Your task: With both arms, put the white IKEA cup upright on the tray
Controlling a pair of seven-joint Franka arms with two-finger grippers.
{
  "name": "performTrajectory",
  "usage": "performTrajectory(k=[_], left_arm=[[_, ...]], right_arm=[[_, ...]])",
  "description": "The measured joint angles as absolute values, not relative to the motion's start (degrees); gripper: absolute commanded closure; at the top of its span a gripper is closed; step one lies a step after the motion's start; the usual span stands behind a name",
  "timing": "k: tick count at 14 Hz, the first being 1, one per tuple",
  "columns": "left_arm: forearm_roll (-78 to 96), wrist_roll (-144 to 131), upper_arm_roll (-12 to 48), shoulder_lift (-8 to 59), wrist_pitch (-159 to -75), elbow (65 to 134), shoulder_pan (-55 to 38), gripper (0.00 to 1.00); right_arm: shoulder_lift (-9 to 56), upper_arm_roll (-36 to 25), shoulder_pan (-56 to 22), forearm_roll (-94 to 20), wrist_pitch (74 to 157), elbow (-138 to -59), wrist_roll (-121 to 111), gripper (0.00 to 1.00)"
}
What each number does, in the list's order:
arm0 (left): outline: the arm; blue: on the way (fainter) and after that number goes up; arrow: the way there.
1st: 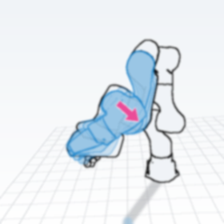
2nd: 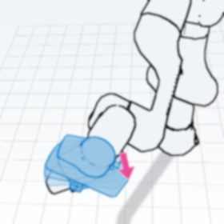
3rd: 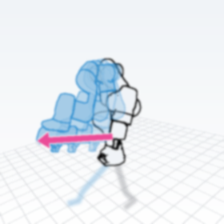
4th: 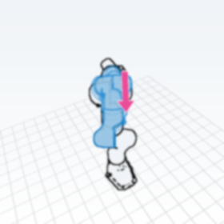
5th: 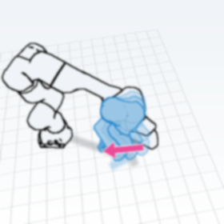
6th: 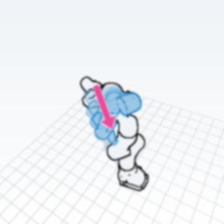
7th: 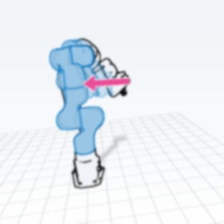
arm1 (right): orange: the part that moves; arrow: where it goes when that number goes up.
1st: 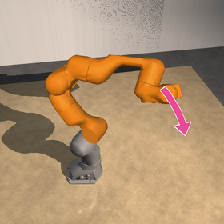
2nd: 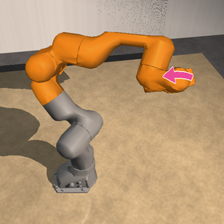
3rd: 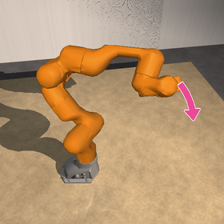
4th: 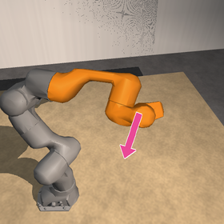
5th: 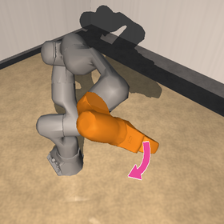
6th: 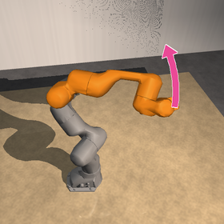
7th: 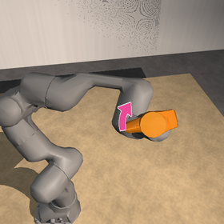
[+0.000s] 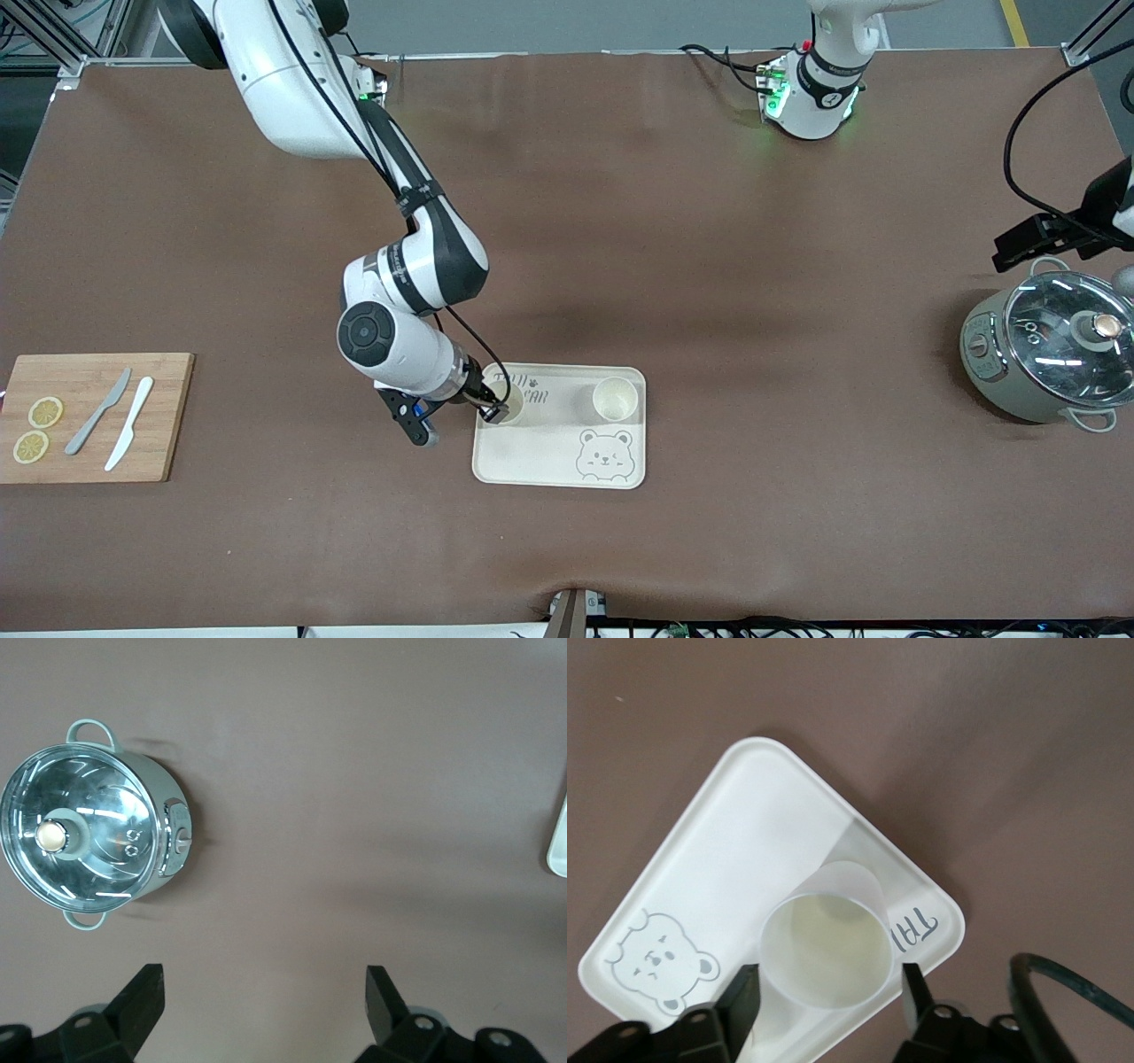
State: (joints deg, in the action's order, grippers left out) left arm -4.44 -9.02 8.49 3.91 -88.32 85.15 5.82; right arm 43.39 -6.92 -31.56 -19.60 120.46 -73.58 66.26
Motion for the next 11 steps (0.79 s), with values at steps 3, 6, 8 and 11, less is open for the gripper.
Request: performTrajectory(k=[3,6,8,11], left_arm=[[-4.3,-9.0,6.6,-0.5,-88.7,89.5,2.2,0.0],[-4.1,-9.0,5.9,-2.3,-88.7,91.4,1.8,0.0],[-2.0,-9.0,5.7,-2.1,-88.7,91.9,1.8,0.0],[-0.9,-9.0,6.5,-2.1,-88.7,92.1,1.4,0.0]], right_arm=[[40.2,-9.5,-30.5,-15.7,107.8,-68.1,66.0,0.0],[35.2,-11.1,-26.4,-15.1,100.6,-65.4,58.2,0.0],[31.0,-11.3,-22.4,-15.1,95.2,-66.2,48.6,0.0],[25.0,-11.4,-18.5,-12.2,92.7,-70.9,37.8,0.0]])
